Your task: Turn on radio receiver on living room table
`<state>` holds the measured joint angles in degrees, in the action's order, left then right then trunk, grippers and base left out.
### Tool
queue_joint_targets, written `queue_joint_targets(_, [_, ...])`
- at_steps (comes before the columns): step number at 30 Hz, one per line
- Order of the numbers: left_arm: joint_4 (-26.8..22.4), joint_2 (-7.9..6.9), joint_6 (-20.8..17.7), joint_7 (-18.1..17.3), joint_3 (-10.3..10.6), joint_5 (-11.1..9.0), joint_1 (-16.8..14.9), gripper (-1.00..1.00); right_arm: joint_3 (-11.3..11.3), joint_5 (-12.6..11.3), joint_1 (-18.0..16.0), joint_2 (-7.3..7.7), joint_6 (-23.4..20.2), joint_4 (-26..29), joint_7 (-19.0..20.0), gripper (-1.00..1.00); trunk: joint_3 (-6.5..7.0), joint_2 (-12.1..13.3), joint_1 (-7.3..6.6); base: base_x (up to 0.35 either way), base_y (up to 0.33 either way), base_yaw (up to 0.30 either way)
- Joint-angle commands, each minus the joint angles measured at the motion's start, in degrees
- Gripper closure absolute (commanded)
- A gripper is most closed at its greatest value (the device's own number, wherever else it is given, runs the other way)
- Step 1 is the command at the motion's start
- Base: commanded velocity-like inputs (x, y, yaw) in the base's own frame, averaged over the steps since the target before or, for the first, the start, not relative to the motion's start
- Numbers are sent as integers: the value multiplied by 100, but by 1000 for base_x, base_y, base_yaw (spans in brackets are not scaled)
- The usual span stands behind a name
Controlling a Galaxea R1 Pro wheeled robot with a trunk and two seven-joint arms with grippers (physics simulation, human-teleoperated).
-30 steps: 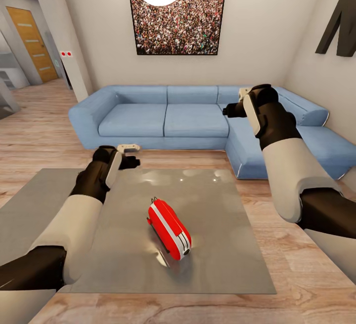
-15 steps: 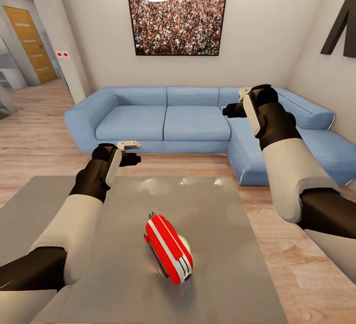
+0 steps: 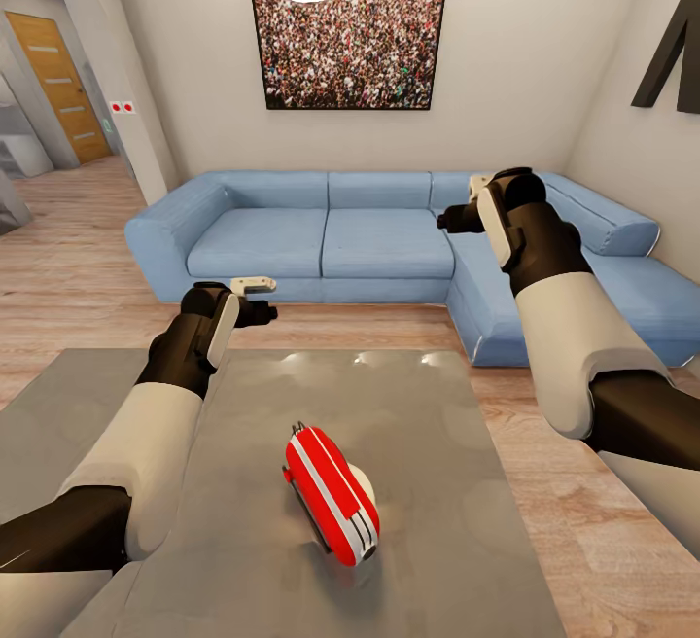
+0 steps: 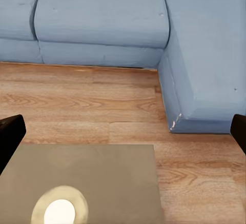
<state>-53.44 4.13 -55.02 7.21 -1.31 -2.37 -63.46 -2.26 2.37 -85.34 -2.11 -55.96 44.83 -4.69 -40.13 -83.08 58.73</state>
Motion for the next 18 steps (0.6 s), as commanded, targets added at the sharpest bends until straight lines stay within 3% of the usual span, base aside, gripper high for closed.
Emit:
queue_joint_targets(1, [0,0,2,0,0,0,0,-100,1,0,0,0,-1,-2,1,-100,0,0,0,0,0,0])
queue_joint_targets(18, [13,4,11,-1,10,0,0,-100,-1,-17,0,-17,11,-57,12,-100,0,0,0,0,0,0])
